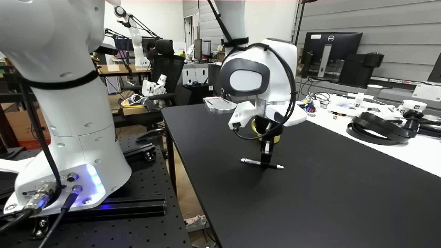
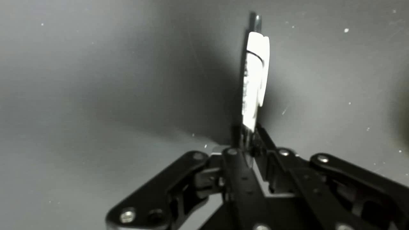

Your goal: Put the pen in the cup

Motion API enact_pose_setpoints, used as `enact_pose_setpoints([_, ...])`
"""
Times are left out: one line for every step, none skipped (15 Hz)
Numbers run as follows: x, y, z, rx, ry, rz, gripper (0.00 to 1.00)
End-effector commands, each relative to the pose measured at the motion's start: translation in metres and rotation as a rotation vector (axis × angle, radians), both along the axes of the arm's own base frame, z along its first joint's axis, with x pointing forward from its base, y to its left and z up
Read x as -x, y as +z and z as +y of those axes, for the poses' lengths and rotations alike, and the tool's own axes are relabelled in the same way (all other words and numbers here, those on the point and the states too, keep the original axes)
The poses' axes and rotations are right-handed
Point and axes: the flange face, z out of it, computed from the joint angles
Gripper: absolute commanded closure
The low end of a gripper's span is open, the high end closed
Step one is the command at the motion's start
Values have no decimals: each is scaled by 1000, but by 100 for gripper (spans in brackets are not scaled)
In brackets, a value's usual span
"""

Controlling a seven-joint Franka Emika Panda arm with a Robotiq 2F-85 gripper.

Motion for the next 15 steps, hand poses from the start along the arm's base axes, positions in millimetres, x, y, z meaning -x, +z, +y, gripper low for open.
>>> enact_pose_setpoints([-4, -3, -11, -10, -56, 0, 99])
enact_pose_setpoints([-8, 0, -13, -22, -75, 2, 97])
enact_pose_setpoints([-10, 1, -16, -28, -93, 4, 97])
enact_pose_setpoints([-15, 4, -20, -39, -112, 11, 97])
enact_pose_setpoints([-19, 6, -23, -44, -130, 17, 97])
enact_pose_setpoints([-26, 9, -26, -62, -155, 30, 97])
enact_pose_setpoints([-31, 12, -29, -76, -175, 46, 97])
enact_pose_setpoints([-38, 14, -32, -96, -202, 84, 97])
enact_pose_setpoints([-43, 17, -34, -127, -227, 139, 97])
enact_pose_setpoints([-48, 21, -37, -140, -249, 190, 97])
enact_pose_setpoints([-51, 25, -39, -166, -267, 240, 97])
enact_pose_setpoints([-56, 31, -41, -198, -292, 282, 97])
enact_pose_setpoints([-60, 37, -43, -235, -294, 310, 97])
enact_pose_setpoints([-65, 44, -45, -262, -317, 324, 97])
enact_pose_setpoints([-70, 49, -47, -295, -333, 351, 97])
